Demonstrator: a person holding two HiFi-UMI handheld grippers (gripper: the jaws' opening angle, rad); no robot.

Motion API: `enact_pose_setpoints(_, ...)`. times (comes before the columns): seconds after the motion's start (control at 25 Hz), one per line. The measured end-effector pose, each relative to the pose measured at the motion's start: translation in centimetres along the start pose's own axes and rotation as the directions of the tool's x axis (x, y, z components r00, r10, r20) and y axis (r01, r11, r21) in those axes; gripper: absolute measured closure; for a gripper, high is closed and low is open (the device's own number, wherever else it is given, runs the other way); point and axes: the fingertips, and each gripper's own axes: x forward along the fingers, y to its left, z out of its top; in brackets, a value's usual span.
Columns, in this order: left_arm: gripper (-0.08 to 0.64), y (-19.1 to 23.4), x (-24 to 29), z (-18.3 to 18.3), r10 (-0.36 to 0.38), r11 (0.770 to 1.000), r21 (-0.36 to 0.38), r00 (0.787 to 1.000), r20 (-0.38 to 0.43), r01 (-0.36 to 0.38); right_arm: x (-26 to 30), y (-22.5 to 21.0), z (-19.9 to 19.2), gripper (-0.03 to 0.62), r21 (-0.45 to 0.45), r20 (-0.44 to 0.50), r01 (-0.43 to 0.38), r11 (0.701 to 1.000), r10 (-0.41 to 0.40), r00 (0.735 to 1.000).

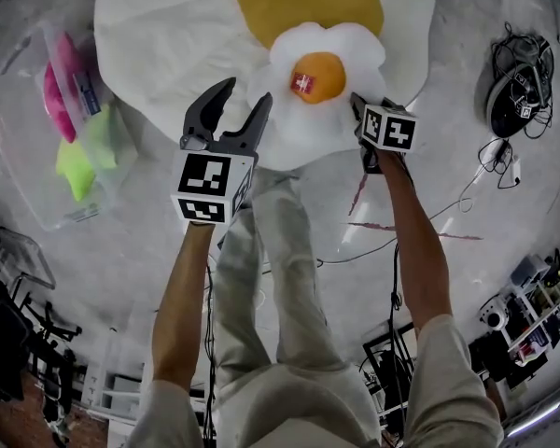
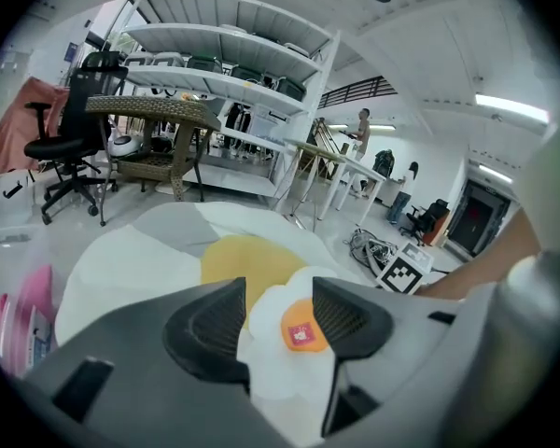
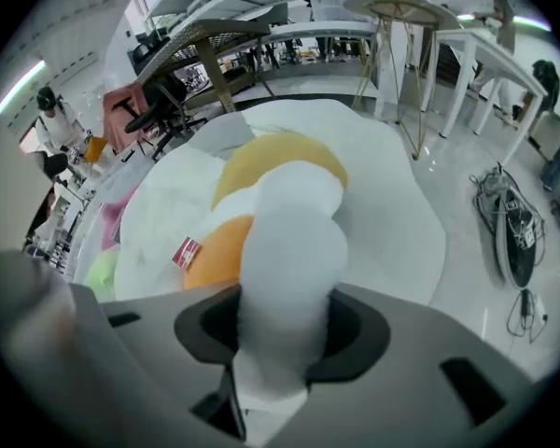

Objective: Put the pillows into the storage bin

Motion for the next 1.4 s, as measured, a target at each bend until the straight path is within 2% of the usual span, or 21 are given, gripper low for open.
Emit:
enact_pose_setpoints(0.16,0.337,1.2,-1.7,1.9,0.032,0.999,-0.008,0.999,0.032,-0.032,-1.4,1.8,3.0,0.437,-0.09,0.041,0.006,0.996,-0.002,0.999)
enact_pose_setpoints(0.28,0.337,2.1,-3.3,3.1,0.058,0.998,-0.021,0.997,0.052,-0.057,-2.6,3.9,6.1,0.442,-0.194,0.085,0.02,0.981,-0.003,0.996)
enact_pose_setpoints(0.4,0.337,3.1,-5.1,4.0,0.089,0.996,-0.038,0.993,0.076,-0.086,-3.9,6.8,9.3,0.446,-0.32,0.131,0.049,0.946,-0.007,0.991)
enact_pose_setpoints(0.56,0.339,5.1,-7.9,4.9,0.14,0.989,-0.065,0.984,0.107,-0.133,-5.0,11.7,12.9,0.448,-0.488,0.182,0.075,0.87,0.017,0.983)
enact_pose_setpoints(0.64,0.339,6.3,-9.3,4.9,0.167,0.984,-0.082,0.979,0.118,-0.158,-5.4,14.2,14.5,0.448,-0.532,0.206,0.079,0.843,0.038,0.978)
enact_pose_setpoints(0.76,0.339,8.3,-12.0,4.6,0.216,0.973,-0.112,0.968,0.129,-0.202,-6.0,18.3,16.6,0.448,-0.554,0.232,0.059,0.83,0.086,0.969)
enact_pose_setpoints(0.88,0.339,10.3,-15.2,4.5,0.273,0.957,-0.144,0.951,0.145,-0.252,-7.1,22.8,18.6,0.448,-0.587,0.248,0.031,0.809,0.143,0.958)
enact_pose_setpoints(1.16,0.339,15.4,-23.8,3.2,0.398,0.908,-0.219,0.899,0.184,-0.358,-9.5,35.6,21.0,0.448,-0.698,0.264,-0.009,0.716,0.269,0.926)
enact_pose_setpoints(1.28,0.339,17.7,-27.9,2.0,0.454,0.879,-0.253,0.872,0.186,-0.404,-10.5,42.1,22.1,0.448,-0.741,0.267,-0.023,0.671,0.327,0.906)
enact_pose_setpoints(1.4,0.339,20.1,-32.3,0.5,0.518,0.839,-0.297,0.835,0.185,-0.455,-11.7,49.1,22.8,0.448,-0.781,0.26,-0.049,0.623,0.395,0.881)
